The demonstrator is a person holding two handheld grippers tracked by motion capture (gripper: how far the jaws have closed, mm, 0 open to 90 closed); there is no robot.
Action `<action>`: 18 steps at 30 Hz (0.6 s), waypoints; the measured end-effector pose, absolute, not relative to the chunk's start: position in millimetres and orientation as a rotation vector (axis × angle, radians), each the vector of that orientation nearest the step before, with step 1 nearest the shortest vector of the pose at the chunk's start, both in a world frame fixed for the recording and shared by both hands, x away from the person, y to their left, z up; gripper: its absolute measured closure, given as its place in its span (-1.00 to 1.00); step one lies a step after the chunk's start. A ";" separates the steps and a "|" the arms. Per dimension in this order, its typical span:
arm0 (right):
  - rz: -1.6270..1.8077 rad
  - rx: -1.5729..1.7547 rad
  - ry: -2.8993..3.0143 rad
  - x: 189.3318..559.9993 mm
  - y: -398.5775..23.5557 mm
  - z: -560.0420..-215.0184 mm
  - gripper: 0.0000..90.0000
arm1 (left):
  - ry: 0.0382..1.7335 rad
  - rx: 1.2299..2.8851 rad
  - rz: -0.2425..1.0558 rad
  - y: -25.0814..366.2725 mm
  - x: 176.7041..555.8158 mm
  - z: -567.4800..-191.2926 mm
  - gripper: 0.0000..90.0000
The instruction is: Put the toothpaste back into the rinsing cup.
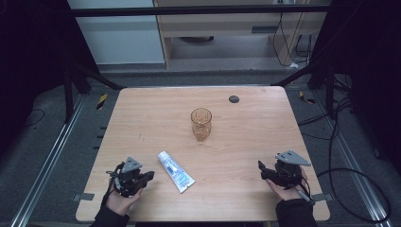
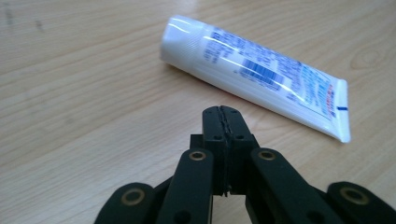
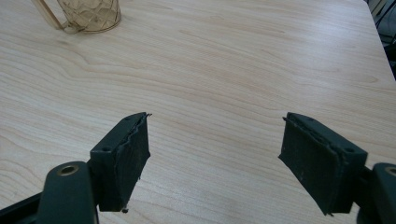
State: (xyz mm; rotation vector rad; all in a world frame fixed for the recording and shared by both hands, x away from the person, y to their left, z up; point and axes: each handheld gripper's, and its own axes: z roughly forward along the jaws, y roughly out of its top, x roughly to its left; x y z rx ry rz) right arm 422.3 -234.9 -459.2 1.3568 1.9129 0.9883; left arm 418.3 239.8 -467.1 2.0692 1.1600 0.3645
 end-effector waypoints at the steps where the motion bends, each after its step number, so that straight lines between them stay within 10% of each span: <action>1: 0.985 1.364 1.912 422.6 -235.3 -459.8 -0.48 | 1.137 2.090 0.347 233.1 416.7 -468.2 0.98; 18: 0.977 1.362 1.906 424.5 -236.2 -463.9 -0.51 | 1.011 2.213 0.300 198.2 414.8 -474.7 0.98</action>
